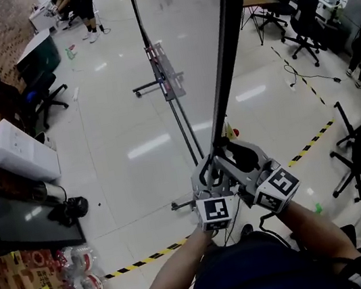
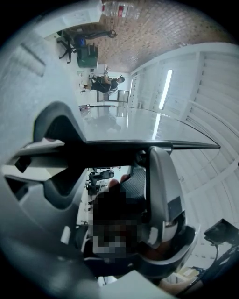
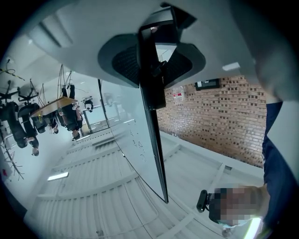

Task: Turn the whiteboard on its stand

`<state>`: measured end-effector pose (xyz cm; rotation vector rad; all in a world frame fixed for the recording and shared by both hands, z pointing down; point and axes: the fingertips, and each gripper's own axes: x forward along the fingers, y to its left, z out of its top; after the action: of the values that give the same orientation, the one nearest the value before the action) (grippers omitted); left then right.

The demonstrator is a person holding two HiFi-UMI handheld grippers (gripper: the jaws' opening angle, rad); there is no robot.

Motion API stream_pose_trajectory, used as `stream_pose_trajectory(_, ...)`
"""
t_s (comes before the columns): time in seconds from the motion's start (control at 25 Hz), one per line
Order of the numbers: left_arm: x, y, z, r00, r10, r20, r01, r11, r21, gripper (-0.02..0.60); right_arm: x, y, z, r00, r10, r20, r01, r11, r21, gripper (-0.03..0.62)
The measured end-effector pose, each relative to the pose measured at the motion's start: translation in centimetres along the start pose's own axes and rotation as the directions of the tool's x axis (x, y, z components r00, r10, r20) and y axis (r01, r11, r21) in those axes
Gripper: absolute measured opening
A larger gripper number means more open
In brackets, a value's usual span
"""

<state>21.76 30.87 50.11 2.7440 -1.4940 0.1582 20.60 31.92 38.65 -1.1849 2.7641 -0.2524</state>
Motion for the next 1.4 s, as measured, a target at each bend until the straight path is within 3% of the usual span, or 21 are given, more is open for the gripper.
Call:
stream_pose_trajectory(0.6, -2.5, -0.9, -0.8, 0.999, 0.024, -0.036, -0.024, 1.0, 0.0, 0.167, -2.2, 1.6, -1.4, 1.0, 0.011, 0.022, -0.011, 1.0, 0.005, 0.164)
stream_pose_trajectory(0.72, -2.7, -0.8, -1.1, 0.996, 0.04, -0.078, -0.039, 0.999, 0.025, 0.167, -2.3, 1.7, -1.6, 1.0, 0.015, 0.018, -0.015, 1.0, 0.011, 0.164)
stream_pose_trajectory(0.88, -2.7, -0.8, -1.1, 0.991, 0.027, -0.129, -0.029, 1.0, -0.01, 0.172, -1.9, 1.7, -1.7, 1.0, 0.003, 0.006, -0.004, 1.0, 0.002, 0.167)
stream_pose_trajectory(1.04, -4.6, -0.9, -0.1, 0.993, 0.024, -0.115, -0.021, 0.999, 0.023, 0.228, -2.3, 1.8, -1.6, 1.0, -0.006, -0.024, 0.005, 1.0, -0.015, 0.169)
stream_pose_trajectory(1.28, -10.1, -2.3, 2.2, 0.995, -0.019, -0.096, 0.014, 0.999, -0.05, 0.234, -6.2, 0.8, -2.0, 0.996, -0.068, -0.054, 0.068, 0.998, 0.01, 0.154)
stream_pose_trajectory(1.4, -12.1, -4.3, 1.9, 0.992, -0.075, -0.106, 0.072, 0.997, -0.038, 0.232, -8.9, -0.1, -2.9, 0.989, -0.119, -0.084, 0.121, 0.993, 0.018, 0.133)
